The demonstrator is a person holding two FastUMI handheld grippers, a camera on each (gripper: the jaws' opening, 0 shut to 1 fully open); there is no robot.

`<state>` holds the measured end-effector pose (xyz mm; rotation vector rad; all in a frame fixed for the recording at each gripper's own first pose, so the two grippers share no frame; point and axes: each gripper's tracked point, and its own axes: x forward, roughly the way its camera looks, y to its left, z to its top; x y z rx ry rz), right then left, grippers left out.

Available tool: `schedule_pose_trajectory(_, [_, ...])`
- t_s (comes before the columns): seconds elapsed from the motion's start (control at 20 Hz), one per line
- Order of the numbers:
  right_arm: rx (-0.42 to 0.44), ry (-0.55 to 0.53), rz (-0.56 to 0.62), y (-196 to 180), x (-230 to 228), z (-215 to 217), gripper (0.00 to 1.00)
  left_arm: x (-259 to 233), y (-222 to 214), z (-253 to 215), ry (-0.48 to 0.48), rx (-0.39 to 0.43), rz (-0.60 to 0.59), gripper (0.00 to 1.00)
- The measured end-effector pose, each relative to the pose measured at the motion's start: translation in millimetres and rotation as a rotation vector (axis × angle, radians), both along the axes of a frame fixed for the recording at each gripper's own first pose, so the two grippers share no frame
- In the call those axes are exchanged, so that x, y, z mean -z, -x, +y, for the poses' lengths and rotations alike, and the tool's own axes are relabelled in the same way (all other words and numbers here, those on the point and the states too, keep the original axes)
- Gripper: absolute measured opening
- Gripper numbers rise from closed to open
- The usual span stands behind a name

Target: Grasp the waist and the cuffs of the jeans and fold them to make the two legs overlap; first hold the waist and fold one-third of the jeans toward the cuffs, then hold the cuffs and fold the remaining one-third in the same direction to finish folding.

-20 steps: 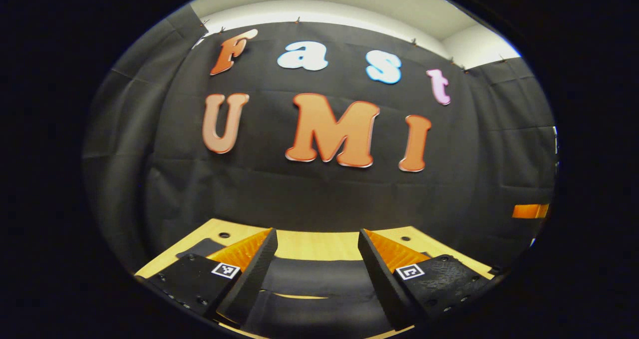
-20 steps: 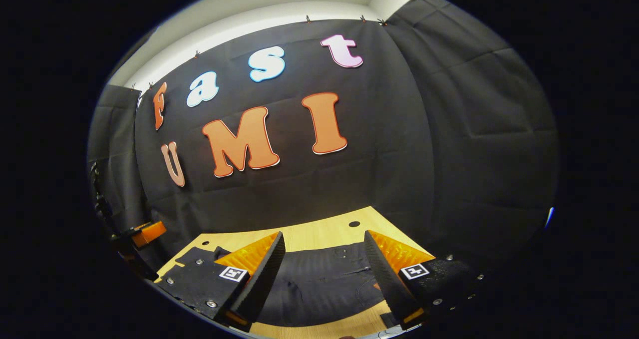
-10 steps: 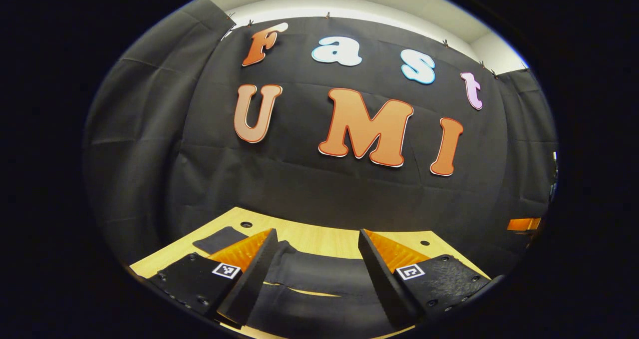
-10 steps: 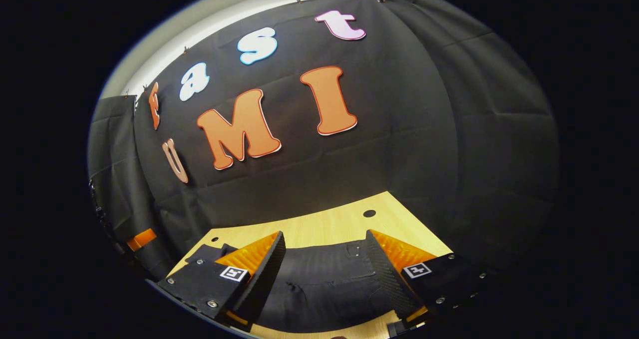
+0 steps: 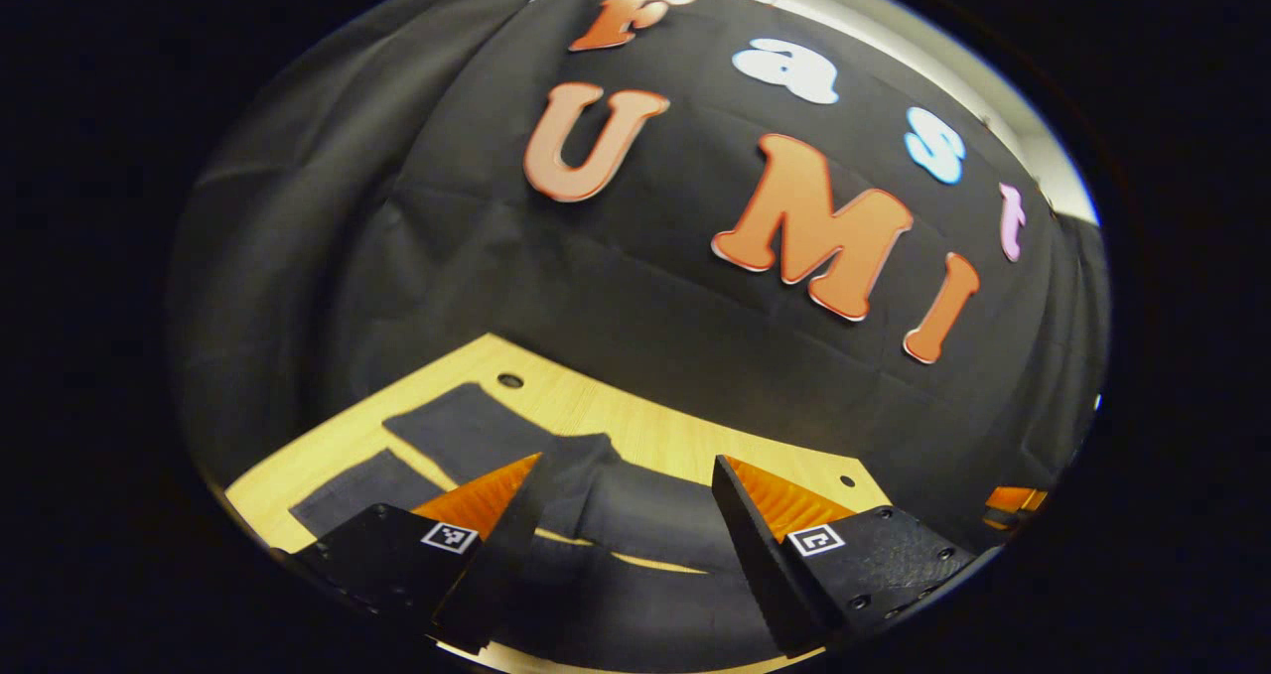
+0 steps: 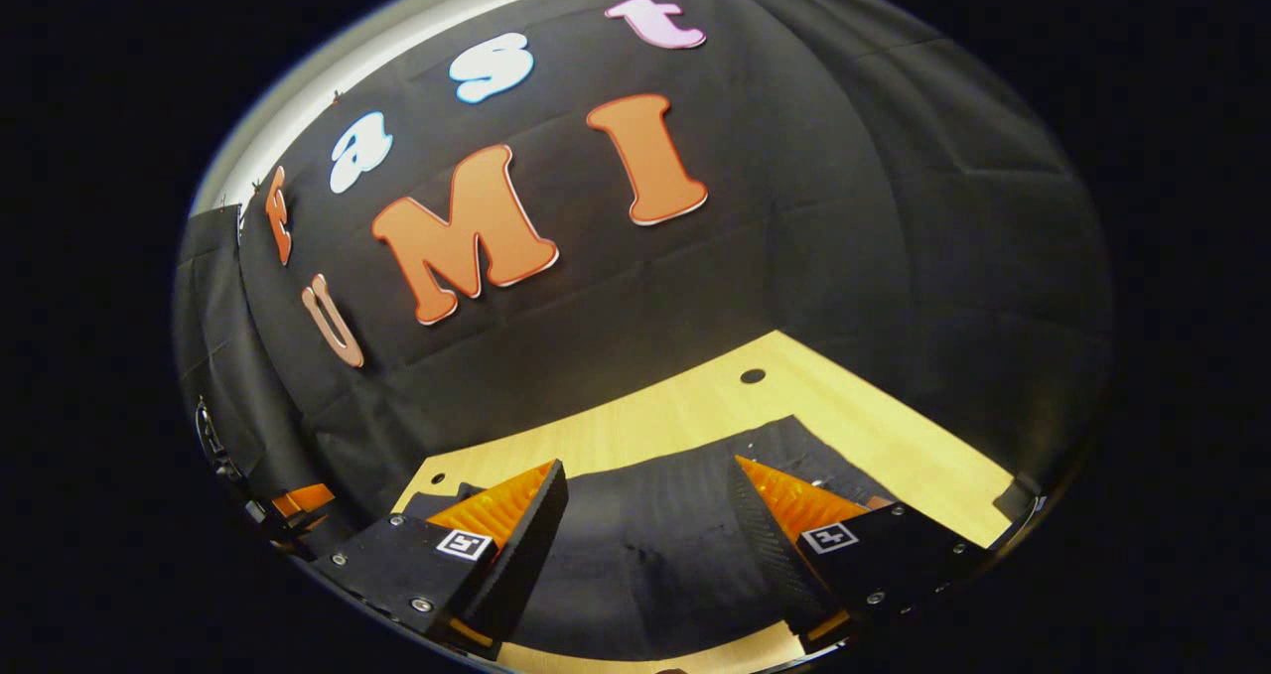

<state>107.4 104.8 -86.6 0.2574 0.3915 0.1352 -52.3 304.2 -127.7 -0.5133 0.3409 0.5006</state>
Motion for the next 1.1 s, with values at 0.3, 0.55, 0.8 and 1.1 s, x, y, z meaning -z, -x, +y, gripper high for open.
schedule_pose_trajectory(0.3, [-0.108, 0.006, 0.074, -8, 22, 34, 0.97, 121, 133, 36, 0.469, -0.345, 0.182, 0.98])
schedule_pose_trajectory(0.55, [-0.156, 0.011, 0.136, -10, 37, 41, 0.97, 190, 202, 44, 0.819, -0.651, 0.162, 0.98])
schedule_pose_trajectory(0.8, [-0.169, 0.036, 0.177, -9, 47, 38, 0.98, 220, 205, 68, 0.77, -0.679, 0.255, 0.98])
schedule_pose_trajectory(1.1, [-0.142, 0.026, 0.21, -8, 54, 29, 0.98, 226, 175, 92, 0.802, -0.658, 0.188, 0.96])
